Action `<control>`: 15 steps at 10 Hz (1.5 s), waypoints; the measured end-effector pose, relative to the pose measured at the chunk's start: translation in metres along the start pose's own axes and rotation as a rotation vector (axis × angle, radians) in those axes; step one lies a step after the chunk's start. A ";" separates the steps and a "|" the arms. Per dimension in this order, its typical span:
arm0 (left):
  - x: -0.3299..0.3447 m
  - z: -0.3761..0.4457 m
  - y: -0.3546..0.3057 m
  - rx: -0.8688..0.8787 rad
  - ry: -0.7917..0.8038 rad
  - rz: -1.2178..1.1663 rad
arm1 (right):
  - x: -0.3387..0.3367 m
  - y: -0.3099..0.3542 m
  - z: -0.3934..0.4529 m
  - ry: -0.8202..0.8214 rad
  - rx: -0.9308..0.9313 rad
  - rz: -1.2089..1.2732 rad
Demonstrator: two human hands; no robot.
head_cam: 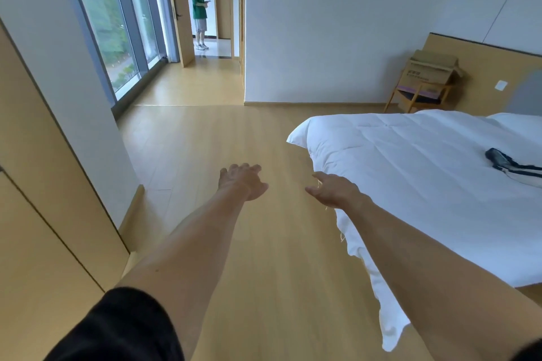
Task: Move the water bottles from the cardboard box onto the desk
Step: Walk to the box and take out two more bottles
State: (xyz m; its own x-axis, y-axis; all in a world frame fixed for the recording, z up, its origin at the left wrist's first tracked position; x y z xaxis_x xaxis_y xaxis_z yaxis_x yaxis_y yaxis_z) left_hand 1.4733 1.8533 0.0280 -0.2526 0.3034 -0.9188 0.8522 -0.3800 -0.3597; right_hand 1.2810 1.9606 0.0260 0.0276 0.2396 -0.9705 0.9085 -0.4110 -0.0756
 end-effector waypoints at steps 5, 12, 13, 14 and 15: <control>-0.046 0.215 0.037 -0.015 -0.019 0.011 | -0.039 0.045 0.234 0.023 -0.045 0.018; -0.112 0.561 0.031 -0.103 -0.053 -0.002 | -0.120 0.043 0.597 0.063 -0.128 -0.004; -0.114 0.606 0.040 -0.099 -0.041 -0.015 | -0.122 0.047 0.635 0.080 -0.121 -0.016; -0.124 0.658 0.050 -0.085 -0.040 -0.022 | -0.130 0.051 0.680 0.079 -0.095 -0.026; -0.139 0.718 0.063 -0.059 -0.043 -0.035 | -0.144 0.058 0.730 0.082 -0.057 -0.024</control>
State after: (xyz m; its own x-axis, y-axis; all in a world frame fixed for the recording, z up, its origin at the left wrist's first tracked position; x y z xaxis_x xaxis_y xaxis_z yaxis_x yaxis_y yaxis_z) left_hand 1.2324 1.1599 0.0161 -0.3012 0.2775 -0.9123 0.8677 -0.3170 -0.3828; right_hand 1.0253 1.2607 -0.0058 0.0375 0.3205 -0.9465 0.9316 -0.3540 -0.0829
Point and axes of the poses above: each hand's wrist, its own z-axis towards the middle knuckle, its own x-axis out of the palm, y = z × x, the point moved 9 cm from there along z, towards the middle knuckle, and after that the axes turned 15 degrees about -z, right-handed, at the moved point
